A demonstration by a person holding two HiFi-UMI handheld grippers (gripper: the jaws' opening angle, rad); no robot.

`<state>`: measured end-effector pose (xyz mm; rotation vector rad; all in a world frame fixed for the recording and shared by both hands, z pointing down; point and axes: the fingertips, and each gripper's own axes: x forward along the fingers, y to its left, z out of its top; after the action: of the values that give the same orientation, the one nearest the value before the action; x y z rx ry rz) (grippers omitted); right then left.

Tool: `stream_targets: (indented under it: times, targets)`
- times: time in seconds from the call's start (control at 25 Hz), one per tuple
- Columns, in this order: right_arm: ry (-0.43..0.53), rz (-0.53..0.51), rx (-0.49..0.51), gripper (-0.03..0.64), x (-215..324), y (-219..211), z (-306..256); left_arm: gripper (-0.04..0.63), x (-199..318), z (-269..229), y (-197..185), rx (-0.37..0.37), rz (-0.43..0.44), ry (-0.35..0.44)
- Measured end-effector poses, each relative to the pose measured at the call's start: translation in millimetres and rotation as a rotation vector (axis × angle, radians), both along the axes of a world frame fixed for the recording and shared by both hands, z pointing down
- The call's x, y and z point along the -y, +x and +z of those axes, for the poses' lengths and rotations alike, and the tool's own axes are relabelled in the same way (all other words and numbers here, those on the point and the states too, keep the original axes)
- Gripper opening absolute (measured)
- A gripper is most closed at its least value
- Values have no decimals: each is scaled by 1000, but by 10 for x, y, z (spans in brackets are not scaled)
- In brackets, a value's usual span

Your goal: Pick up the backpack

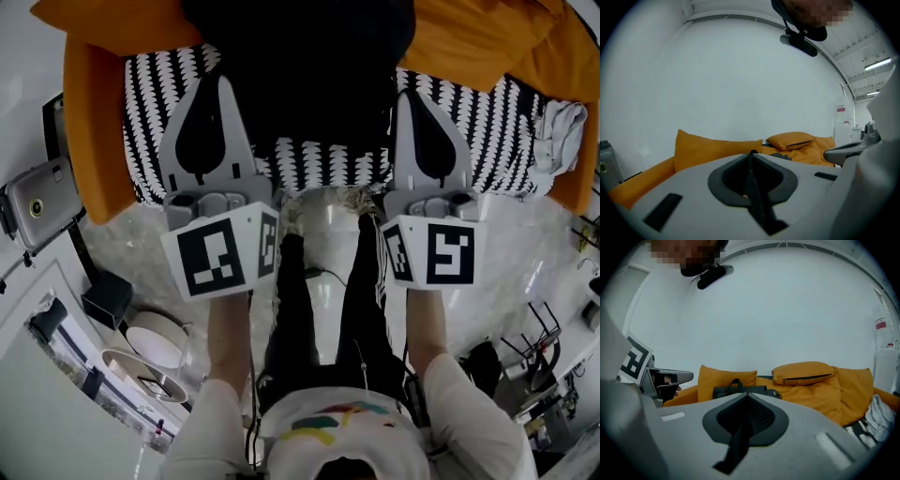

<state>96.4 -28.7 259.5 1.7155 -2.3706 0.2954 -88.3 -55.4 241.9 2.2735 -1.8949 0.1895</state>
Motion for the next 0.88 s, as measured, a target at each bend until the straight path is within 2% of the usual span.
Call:
stream_targets:
  times: [0.16, 0.2, 0.24, 0.28, 0.32, 0.4, 0.52, 0.8, 0.88]
  targets:
    - [-10, -6, 47, 5, 56, 18, 20, 30, 33, 34, 42, -4, 21, -5]
    - [-21, -11, 78, 5, 86, 30, 24, 67, 59, 45, 61, -10, 29, -6]
    - [-33, -18, 112, 4, 122, 42, 27, 149, 93, 61, 71, -18, 35, -8]
    - [-49, -23, 142, 127, 165, 52, 37, 191, 135, 87, 66, -27, 34, -12]
    - [-66, -22, 164, 209, 216, 66, 60, 217, 182, 134, 42, -34, 28, -19]
    - [-97, 9, 176, 233, 324, 108, 151, 235, 290, 312, -53, -39, 14, -48]
    - [-157, 65, 150, 235, 457, 167, 429, 256, 449, 728, -255, -32, -6, -128]
    - [-288, 128, 57, 235, 564, 305, 1140, 261, 636, 1722, -541, -70, -50, -345]
    - [-327, 130, 37, 235, 565, 317, 1365, 261, 657, 2012, -547, -47, -45, -394]
